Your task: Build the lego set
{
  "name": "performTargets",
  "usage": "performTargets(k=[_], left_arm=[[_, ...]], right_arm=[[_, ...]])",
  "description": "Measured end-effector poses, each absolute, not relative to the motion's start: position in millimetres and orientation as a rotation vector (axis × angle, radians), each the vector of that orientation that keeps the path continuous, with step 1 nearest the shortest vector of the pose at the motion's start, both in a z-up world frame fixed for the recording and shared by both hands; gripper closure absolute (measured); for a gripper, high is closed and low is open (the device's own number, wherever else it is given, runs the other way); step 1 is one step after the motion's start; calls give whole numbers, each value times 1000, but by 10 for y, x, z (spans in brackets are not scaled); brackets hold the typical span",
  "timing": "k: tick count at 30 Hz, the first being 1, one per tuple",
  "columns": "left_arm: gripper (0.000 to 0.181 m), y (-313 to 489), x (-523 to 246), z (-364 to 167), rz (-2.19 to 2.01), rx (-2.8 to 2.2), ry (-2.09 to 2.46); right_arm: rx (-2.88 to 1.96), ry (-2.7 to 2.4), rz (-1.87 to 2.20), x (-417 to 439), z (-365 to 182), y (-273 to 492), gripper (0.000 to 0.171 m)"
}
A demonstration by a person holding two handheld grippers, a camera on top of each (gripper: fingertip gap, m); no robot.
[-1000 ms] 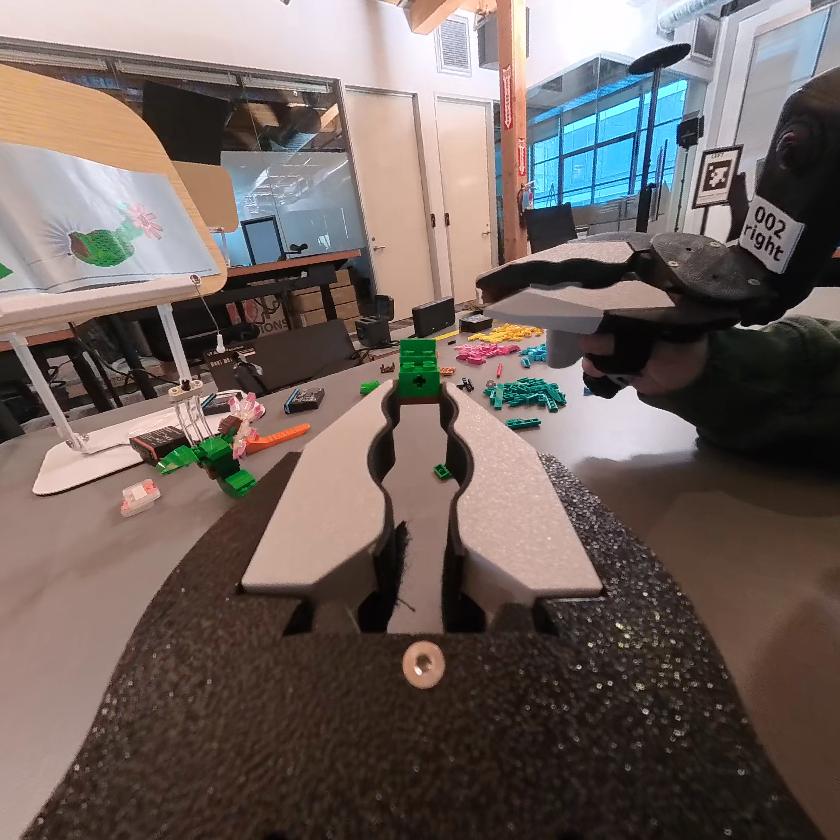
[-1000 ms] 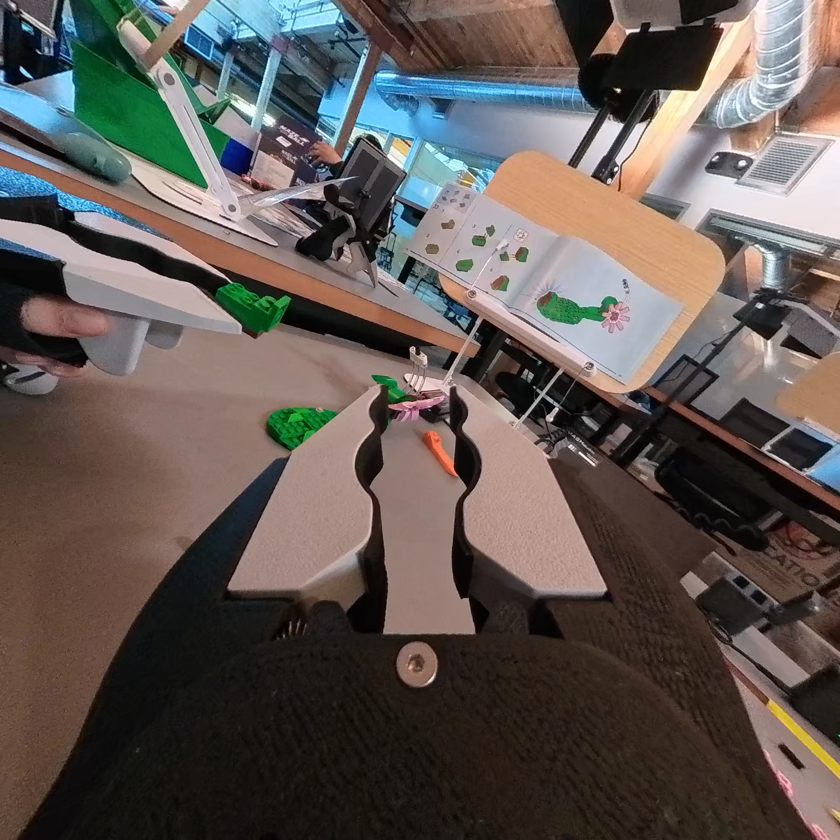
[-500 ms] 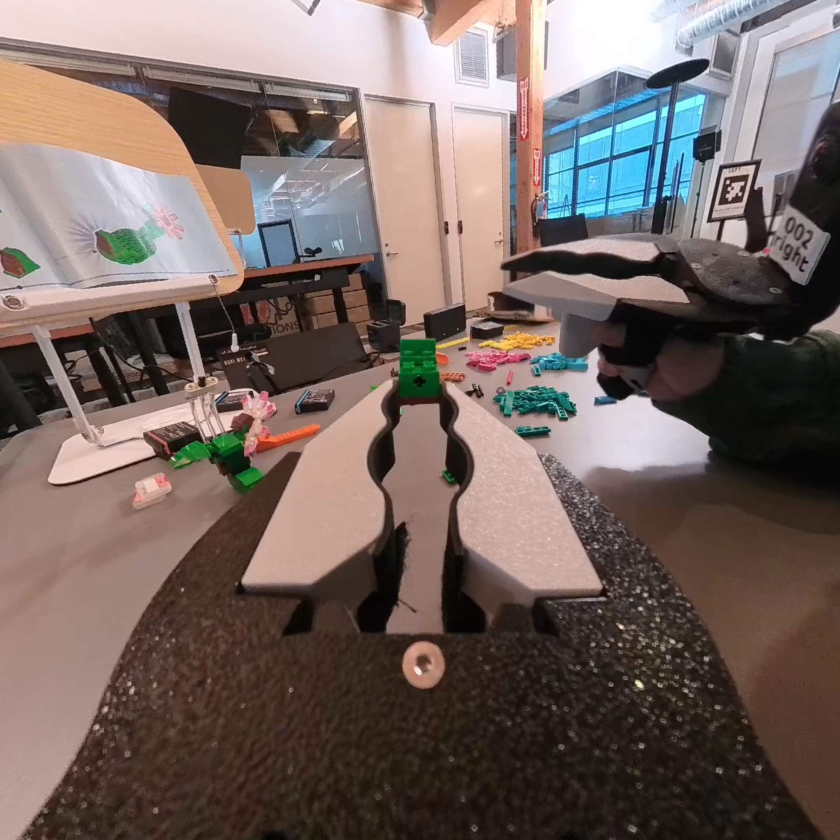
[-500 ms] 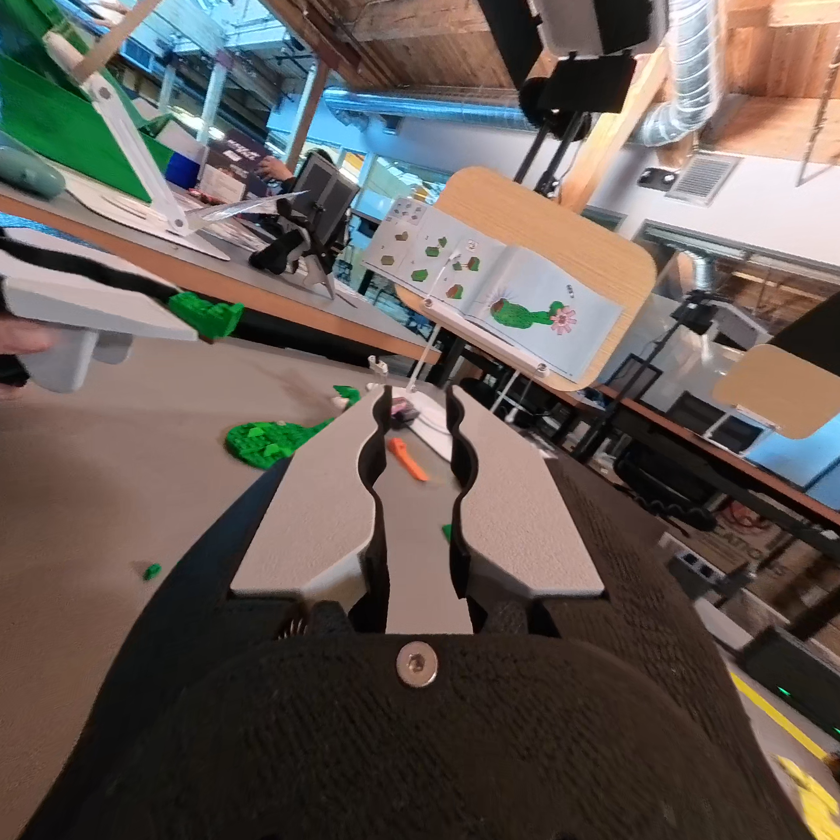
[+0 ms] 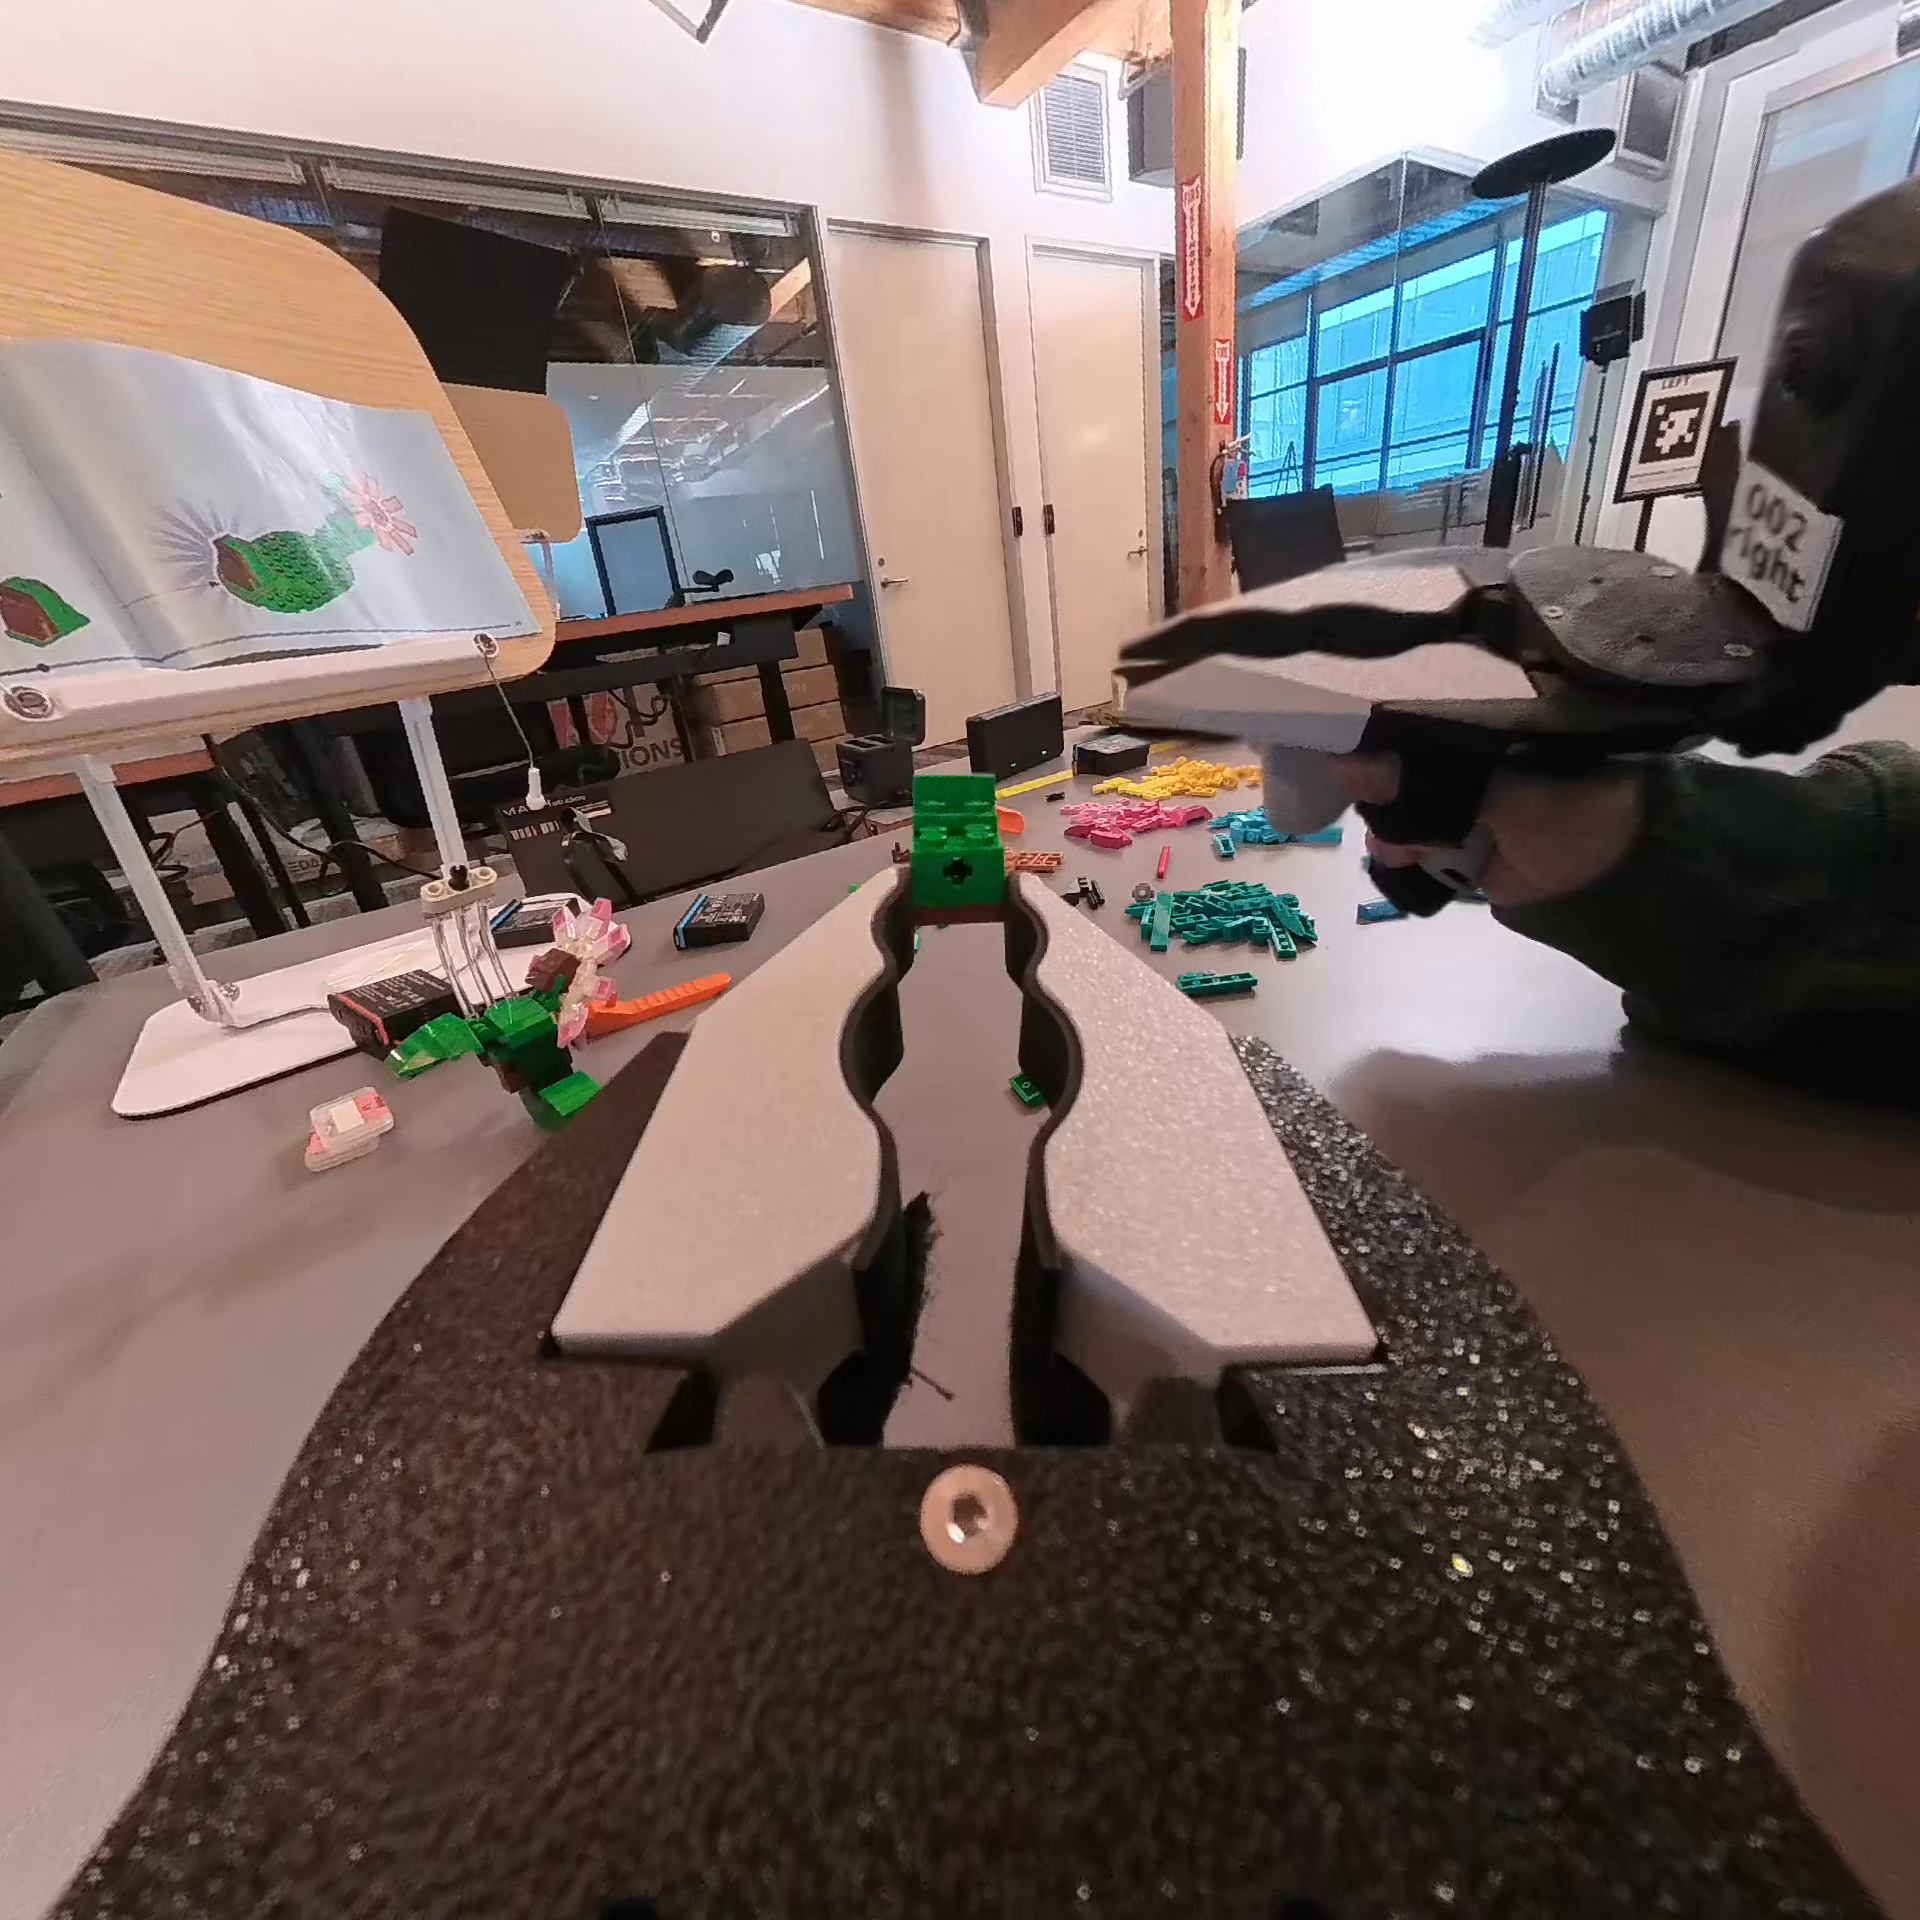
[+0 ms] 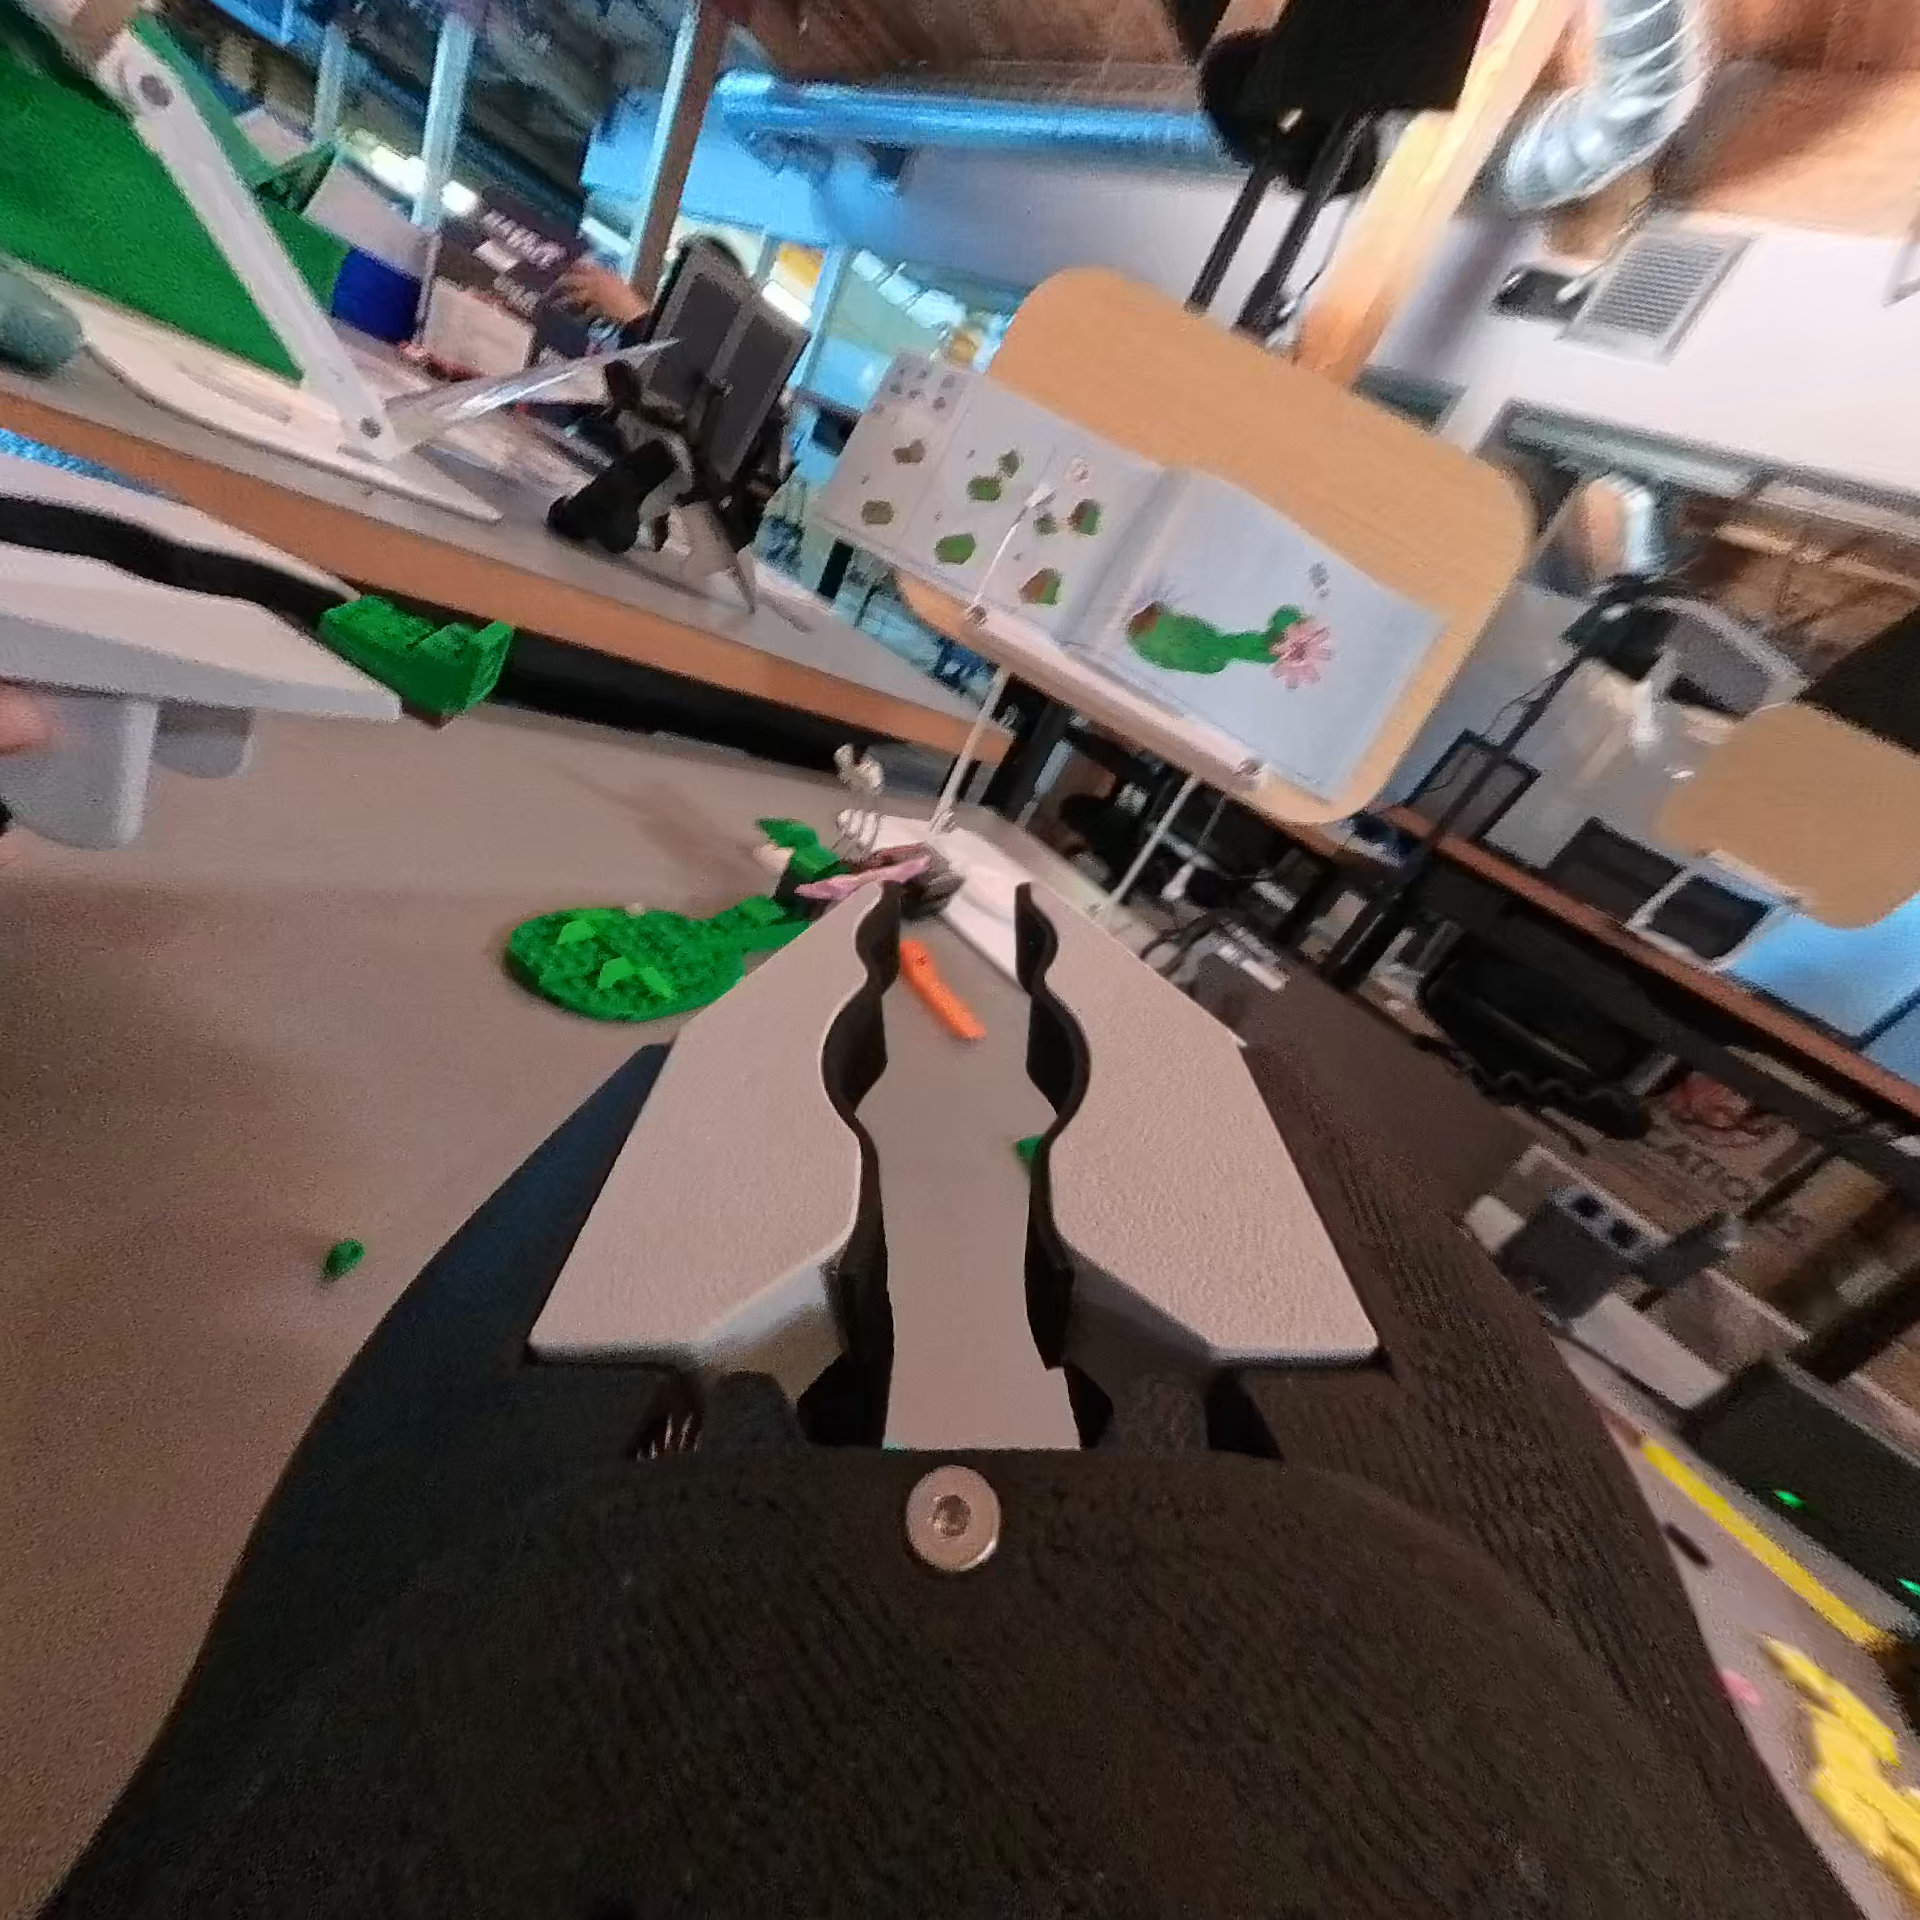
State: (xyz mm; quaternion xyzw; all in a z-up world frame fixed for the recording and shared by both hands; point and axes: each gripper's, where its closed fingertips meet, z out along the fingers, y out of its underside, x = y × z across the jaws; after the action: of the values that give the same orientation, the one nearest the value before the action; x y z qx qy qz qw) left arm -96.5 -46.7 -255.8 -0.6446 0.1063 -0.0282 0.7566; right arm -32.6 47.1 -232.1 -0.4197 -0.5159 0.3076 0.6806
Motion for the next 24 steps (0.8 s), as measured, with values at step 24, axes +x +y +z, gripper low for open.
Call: performTargets(k=[24], left_arm=[[168,-462,-956,-2550,-84,-1397,240]], right_arm=[[-1639,-2054,708,-563,-3629,400,140]])
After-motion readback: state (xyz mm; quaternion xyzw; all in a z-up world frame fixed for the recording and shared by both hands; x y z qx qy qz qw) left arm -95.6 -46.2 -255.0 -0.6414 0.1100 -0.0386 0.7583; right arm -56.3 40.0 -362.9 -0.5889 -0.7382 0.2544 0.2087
